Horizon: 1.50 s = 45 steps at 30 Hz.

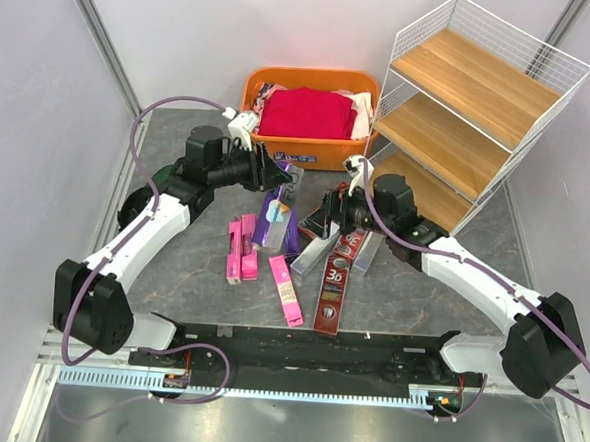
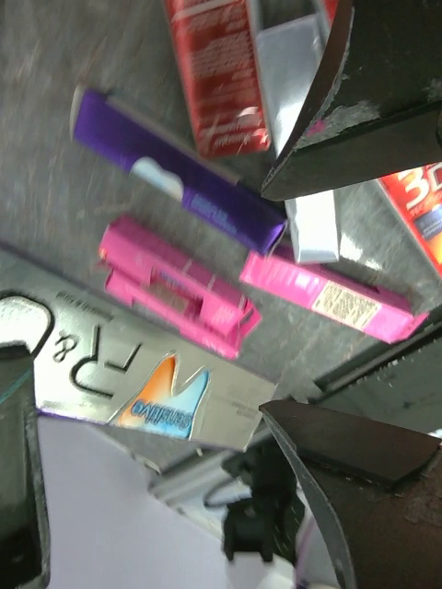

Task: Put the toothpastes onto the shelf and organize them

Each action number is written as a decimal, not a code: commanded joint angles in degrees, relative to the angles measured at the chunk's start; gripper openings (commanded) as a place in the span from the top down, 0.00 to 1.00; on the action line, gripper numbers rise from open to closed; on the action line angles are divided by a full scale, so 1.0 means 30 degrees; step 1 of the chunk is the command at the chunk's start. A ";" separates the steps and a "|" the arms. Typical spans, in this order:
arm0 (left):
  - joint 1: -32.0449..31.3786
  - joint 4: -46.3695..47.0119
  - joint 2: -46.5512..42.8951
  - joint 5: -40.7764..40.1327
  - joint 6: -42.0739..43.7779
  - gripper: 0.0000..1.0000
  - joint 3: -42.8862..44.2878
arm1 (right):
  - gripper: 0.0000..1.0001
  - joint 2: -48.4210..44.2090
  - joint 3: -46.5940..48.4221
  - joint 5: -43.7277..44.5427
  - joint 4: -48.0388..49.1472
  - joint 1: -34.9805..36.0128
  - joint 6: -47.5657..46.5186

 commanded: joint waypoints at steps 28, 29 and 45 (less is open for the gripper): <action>-0.0713 1.7492 0.0361 1.1009 -1.0234 0.56 -0.2148 | 0.63 0.0090 -0.0345 -0.6994 1.2368 0.0059 0.6984; -0.0742 1.7376 0.0361 1.1038 -1.0118 0.53 -0.2061 | 0.64 0.0031 -0.0258 -0.6906 1.2193 0.0059 0.6868; -0.0537 0.6826 -0.2538 0.2074 -0.4225 0.00 0.0226 | 0.66 -0.4886 0.1210 0.2900 0.4781 0.0030 0.3732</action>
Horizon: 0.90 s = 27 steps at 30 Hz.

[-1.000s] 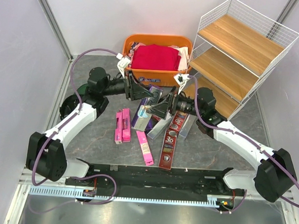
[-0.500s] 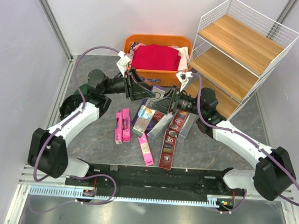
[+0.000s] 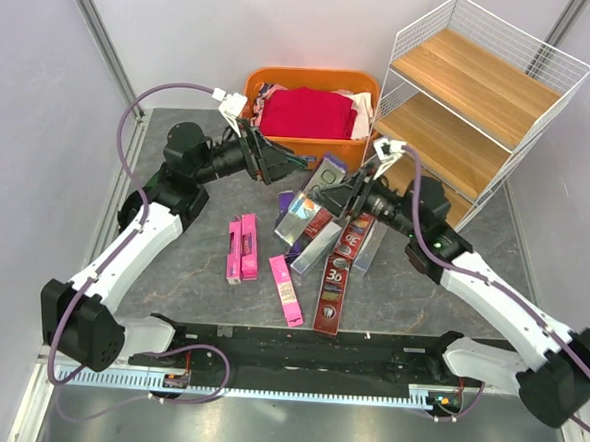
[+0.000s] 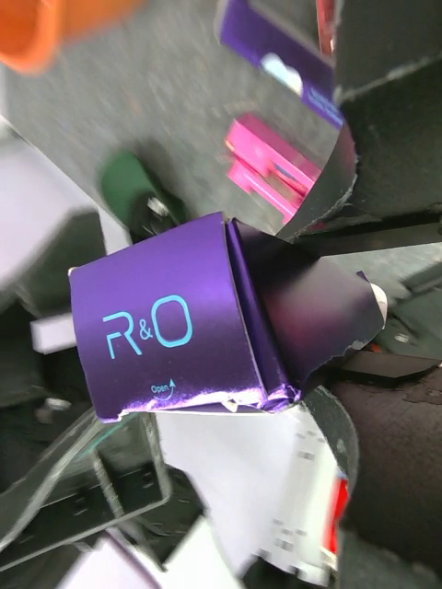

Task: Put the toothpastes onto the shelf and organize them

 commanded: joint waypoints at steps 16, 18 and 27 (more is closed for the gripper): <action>-0.0875 0.9474 0.1296 0.1596 -0.5285 0.01 -0.2075 | 0.59 -0.6895 0.0813 1.2569 -0.1045 0.0022 0.0885; -0.1344 0.9916 0.1589 0.1596 -0.5374 0.01 -0.2016 | 0.59 -0.7072 0.0755 1.2715 -0.1015 0.0022 0.0944; -0.2575 1.1000 0.3521 0.1888 -0.5988 0.05 -0.1168 | 0.58 -0.7161 0.0959 1.2219 -0.1074 0.0022 0.1265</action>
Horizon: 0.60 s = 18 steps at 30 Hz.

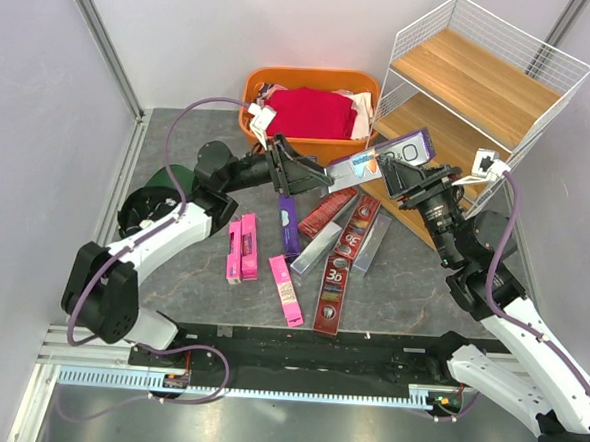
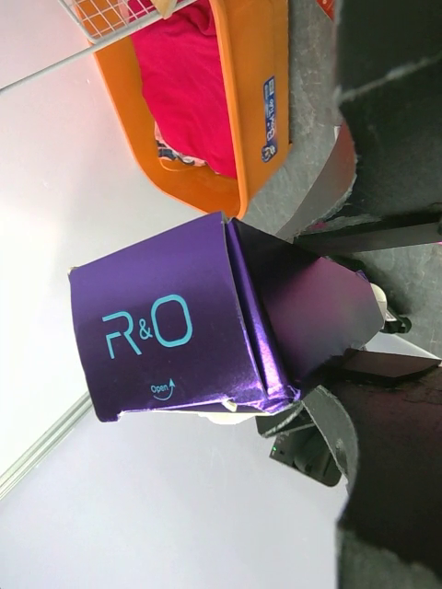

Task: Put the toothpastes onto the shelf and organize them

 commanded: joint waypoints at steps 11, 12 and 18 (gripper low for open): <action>-0.1181 0.7450 0.3647 0.2605 -0.5353 0.22 0.2447 | 0.57 -0.0210 0.0454 -0.0498 0.1113 0.0044 0.1022; -0.1211 0.7947 0.3793 0.2780 -0.5588 0.25 0.2593 | 0.57 -0.0181 0.0454 -0.0498 0.1113 0.0015 0.0992; -0.1240 0.8275 0.4029 0.2839 -0.5825 0.48 0.2506 | 0.55 -0.0064 0.0425 -0.0527 0.0996 0.0015 0.0992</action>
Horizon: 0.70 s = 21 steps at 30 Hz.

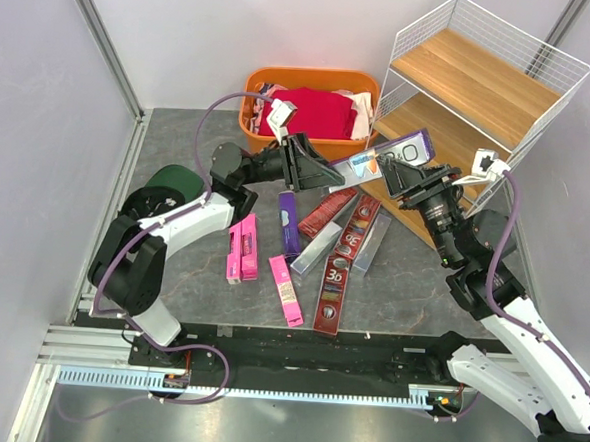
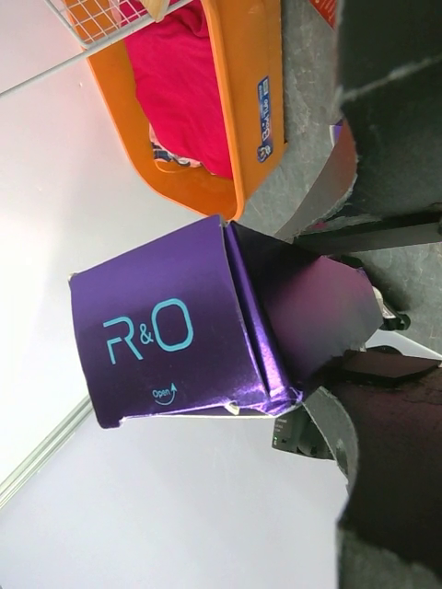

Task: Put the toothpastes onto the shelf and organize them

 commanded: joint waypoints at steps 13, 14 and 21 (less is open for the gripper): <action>-0.0096 0.2917 0.0482 -0.0237 -0.1792 0.71 0.0181 | 0.11 0.0464 0.0746 0.0224 -0.0181 0.0066 0.0015; -0.0038 0.3006 0.0512 -0.0587 -0.1910 0.71 0.0122 | 0.09 0.0348 0.0805 0.0372 -0.0359 0.0066 -0.0103; 0.0751 0.4791 0.0717 -0.1644 -0.3372 0.82 -0.0844 | 0.02 -0.0239 0.1069 0.1778 -0.1822 0.0066 -0.0982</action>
